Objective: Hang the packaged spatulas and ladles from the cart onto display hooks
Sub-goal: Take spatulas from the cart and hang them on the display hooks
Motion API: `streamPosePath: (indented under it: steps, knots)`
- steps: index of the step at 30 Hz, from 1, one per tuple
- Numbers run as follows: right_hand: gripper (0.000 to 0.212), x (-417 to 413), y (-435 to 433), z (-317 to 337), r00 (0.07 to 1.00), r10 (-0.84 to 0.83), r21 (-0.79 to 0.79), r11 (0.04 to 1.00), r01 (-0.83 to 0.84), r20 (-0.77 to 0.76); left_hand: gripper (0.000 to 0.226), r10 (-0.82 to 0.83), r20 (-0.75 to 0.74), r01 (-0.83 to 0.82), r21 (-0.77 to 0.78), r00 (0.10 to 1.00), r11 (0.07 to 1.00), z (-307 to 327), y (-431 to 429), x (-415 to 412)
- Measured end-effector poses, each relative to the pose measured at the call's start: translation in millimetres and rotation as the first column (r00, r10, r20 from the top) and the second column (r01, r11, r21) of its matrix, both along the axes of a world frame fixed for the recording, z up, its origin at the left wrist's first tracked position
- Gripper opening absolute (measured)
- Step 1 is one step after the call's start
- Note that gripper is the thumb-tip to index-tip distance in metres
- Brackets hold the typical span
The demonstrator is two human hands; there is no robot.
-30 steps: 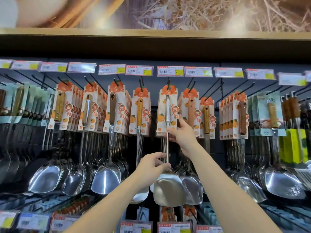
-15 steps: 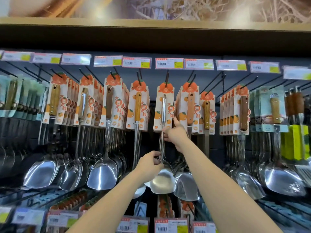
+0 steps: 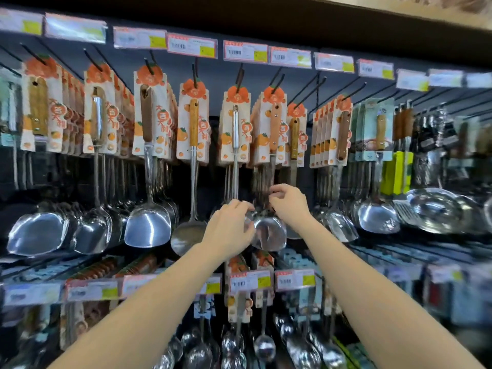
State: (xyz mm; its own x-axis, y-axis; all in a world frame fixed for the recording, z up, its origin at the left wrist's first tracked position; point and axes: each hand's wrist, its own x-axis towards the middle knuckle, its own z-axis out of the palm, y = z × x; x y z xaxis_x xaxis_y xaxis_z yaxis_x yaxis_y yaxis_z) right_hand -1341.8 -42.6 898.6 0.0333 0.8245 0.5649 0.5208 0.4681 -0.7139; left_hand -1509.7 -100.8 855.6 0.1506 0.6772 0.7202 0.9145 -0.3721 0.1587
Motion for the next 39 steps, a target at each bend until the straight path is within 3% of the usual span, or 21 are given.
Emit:
streamPosePath:
  steps: [7,10,13,17,25,30,39]
  knots:
    - [0.037,69.9,-64.5,-61.0,0.910,-0.264,-0.004,0.960,0.280,0.319,0.030,-0.151,-0.075,0.147,-0.053,0.986,0.988,-22.8,-29.3,49.7]
    - [0.048,108.8,-97.0,-87.0,0.831,-0.362,-0.030,0.911,0.412,0.423,0.045,-0.190,-0.143,0.181,-0.071,0.971,0.981,-37.3,-38.3,81.4]
    - [0.047,150.9,-131.1,-113.7,0.789,-0.414,-0.055,0.871,0.489,0.453,0.048,-0.245,-0.168,0.231,-0.098,0.955,0.968,-57.4,-44.5,120.9]
    - [0.030,213.7,-173.9,-141.5,0.717,-0.476,-0.088,0.800,0.593,0.509,0.045,-0.345,-0.209,0.319,-0.150,0.915,0.936,-86.4,-55.5,185.5]
    - [0.052,363.0,-248.6,-198.6,0.583,-0.537,-0.193,0.612,0.767,0.610,0.052,-0.577,-0.281,0.507,-0.287,0.767,0.813,-143.9,-80.3,352.7]
    - [0.041,463.1,-283.4,-249.5,0.519,-0.570,-0.252,0.482,0.839,0.638,0.048,-0.670,-0.310,0.576,-0.347,0.674,0.740,-179.8,-103.8,475.0]
    - [0.041,646.9,-332.5,-330.1,0.472,-0.584,-0.365,0.300,0.881,0.660,0.056,-0.773,-0.329,0.603,-0.489,0.543,0.631,-244.6,-127.4,686.5]
